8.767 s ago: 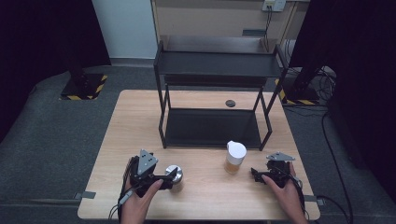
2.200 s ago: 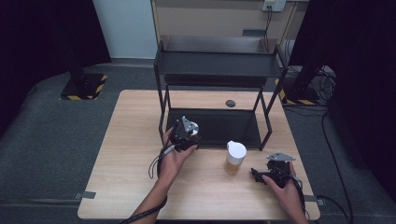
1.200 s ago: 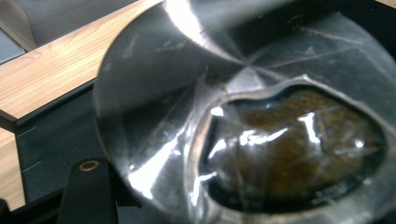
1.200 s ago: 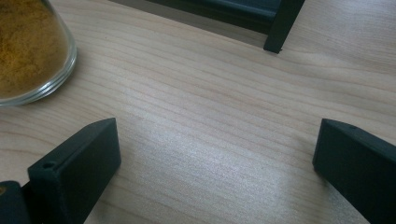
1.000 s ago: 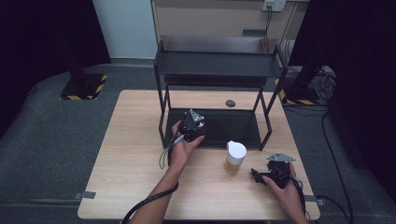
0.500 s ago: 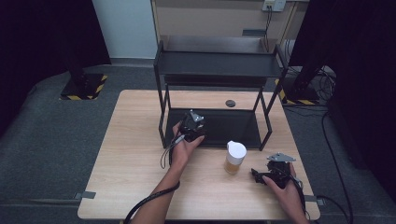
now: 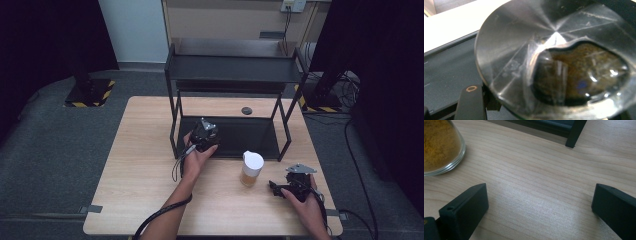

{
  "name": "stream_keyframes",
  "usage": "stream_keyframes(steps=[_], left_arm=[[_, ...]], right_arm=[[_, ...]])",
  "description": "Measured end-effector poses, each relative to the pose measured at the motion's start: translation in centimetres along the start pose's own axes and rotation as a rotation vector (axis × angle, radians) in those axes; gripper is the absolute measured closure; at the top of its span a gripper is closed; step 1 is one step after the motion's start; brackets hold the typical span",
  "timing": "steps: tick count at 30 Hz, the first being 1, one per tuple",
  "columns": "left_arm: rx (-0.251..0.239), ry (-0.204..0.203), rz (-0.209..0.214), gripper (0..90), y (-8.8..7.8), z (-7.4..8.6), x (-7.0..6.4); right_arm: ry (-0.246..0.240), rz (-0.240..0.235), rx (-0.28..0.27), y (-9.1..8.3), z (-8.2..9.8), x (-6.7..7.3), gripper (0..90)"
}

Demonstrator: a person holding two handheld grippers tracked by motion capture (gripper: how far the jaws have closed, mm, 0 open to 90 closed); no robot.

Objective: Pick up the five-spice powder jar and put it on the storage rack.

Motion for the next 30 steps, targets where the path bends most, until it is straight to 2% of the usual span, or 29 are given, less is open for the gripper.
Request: stream_keyframes(steps=[11,15,21,28,30], left_arm=[[-0.01,-0.011,-0.001,29.8,0.0,0.2,0.0],[-0.001,-0.016,-0.005,18.0,-0.2,0.3,0.1],[-0.003,-0.018,-0.006,6.4,-0.7,0.5,0.0],[-0.026,0.007,-0.018,3.0,-2.4,0.2,-0.6],[-0.014,0.01,-0.011,2.5,-2.9,0.1,-0.6]], right_arm=[[0.0,0.0,0.0,0.0,0.0,0.0,1.8],[0.0,0.0,0.0,0.0,0.0,0.0,1.9],[0.0,0.0,0.0,0.0,0.0,0.0,1.8],[0.0,0.0,0.0,0.0,0.0,0.0,1.8],[0.0,0.0,0.0,0.0,0.0,0.0,1.8]])
Point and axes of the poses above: each handheld gripper's, and its own axes: y roughly forward along the jaws, z roughly out of its underside, x roughly to its left, the point moved 5 cm from there along y, roughly forward along the jaws, and after that the axes turned 13 degrees about -y, right-handed, at the moved point
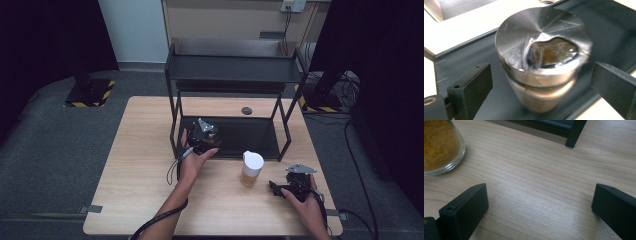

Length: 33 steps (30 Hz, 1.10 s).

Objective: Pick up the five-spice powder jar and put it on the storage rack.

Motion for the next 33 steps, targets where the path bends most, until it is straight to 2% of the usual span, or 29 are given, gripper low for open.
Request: stream_keyframes(steps=[9,14,17,25,30,33], left_arm=[[0.015,0.008,0.002,2.1,-2.0,0.7,-0.8],[0.024,0.034,0.016,2.1,-3.1,1.2,-1.5],[0.019,0.035,0.03,2.1,-3.6,1.6,-1.9],[0.004,0.046,0.053,2.2,-5.3,2.2,-2.2],[0.005,0.069,0.063,2.1,-6.4,2.8,-2.4],[0.008,0.066,0.067,2.2,-6.8,3.2,-2.3]], right_arm=[[0.0,0.0,0.0,0.0,0.0,0.0,1.9],[0.0,0.0,0.0,0.0,0.0,0.0,1.8],[0.0,0.0,0.0,0.0,0.0,0.0,1.8],[0.0,0.0,0.0,0.0,0.0,0.0,1.8],[0.0,0.0,0.0,0.0,0.0,0.0,1.8],[0.0,0.0,0.0,0.0,0.0,0.0,1.8]])
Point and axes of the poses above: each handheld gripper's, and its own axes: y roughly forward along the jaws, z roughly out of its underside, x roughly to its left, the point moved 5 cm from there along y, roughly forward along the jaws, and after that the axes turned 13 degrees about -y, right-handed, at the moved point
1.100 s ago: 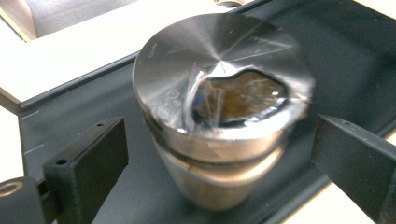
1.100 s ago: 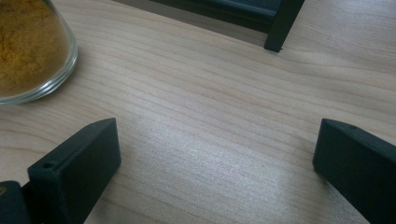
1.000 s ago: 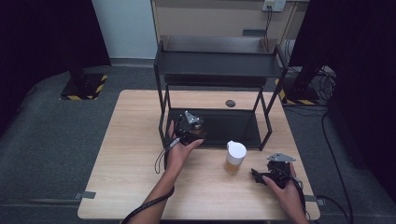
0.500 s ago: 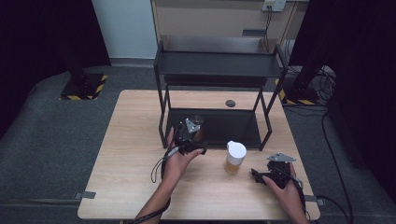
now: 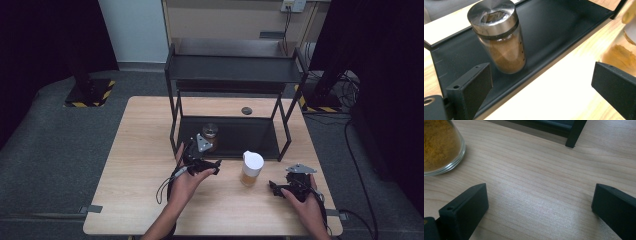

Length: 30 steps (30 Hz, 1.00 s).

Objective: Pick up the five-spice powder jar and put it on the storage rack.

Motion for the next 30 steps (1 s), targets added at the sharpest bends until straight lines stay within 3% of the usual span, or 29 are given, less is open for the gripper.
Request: stream_keyframes(steps=[9,15,26,30], left_arm=[[0.015,0.008,0.036,2.4,-1.0,1.4,-0.3],[0.03,0.021,0.028,2.4,-1.5,2.5,-0.3],[0.043,-0.005,0.051,2.4,-3.5,4.9,0.5],[0.04,-0.025,0.033,2.4,-4.7,5.7,1.2]], right_arm=[[0.0,0.0,0.0,0.0,0.0,0.0,1.8],[0.0,0.0,0.0,0.0,0.0,0.0,1.8],[0.0,0.0,0.0,0.0,0.0,0.0,1.8],[0.0,0.0,0.0,0.0,0.0,0.0,1.8]])
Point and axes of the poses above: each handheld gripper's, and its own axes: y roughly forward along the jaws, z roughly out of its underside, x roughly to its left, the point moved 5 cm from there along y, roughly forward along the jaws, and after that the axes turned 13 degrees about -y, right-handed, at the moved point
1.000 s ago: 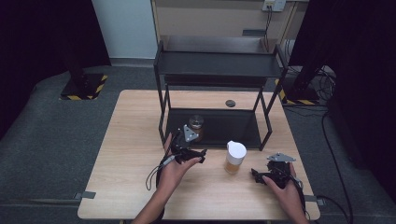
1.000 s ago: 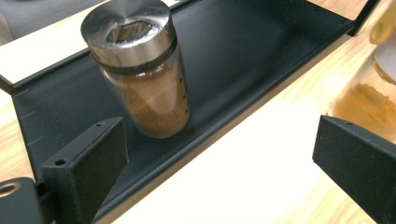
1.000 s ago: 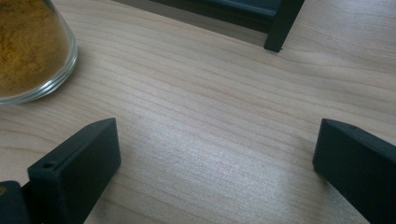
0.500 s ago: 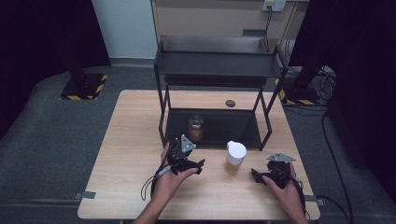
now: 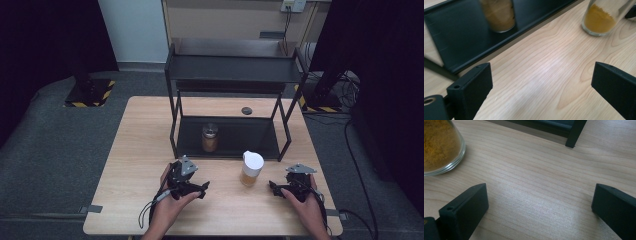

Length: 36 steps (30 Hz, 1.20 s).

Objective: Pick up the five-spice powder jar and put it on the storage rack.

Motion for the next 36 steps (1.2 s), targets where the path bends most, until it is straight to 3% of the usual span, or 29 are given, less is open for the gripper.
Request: stream_keyframes(steps=[7,16,28,36], left_arm=[[-0.015,-0.068,-0.028,2.4,-1.6,1.5,1.9],[-0.026,-0.157,-0.07,2.4,-2.5,3.0,4.5],[-0.023,-0.256,-0.191,3.1,-2.8,4.6,7.8],[-0.028,-0.284,-0.248,3.3,-2.5,5.2,9.3]], right_arm=[[0.0,0.0,0.0,0.0,0.0,0.0,1.8],[0.0,0.0,0.0,0.0,0.0,0.0,1.8],[0.0,0.0,0.0,0.0,0.0,0.0,1.8],[-0.001,-0.001,0.001,-0.1,0.0,0.0,1.8]])
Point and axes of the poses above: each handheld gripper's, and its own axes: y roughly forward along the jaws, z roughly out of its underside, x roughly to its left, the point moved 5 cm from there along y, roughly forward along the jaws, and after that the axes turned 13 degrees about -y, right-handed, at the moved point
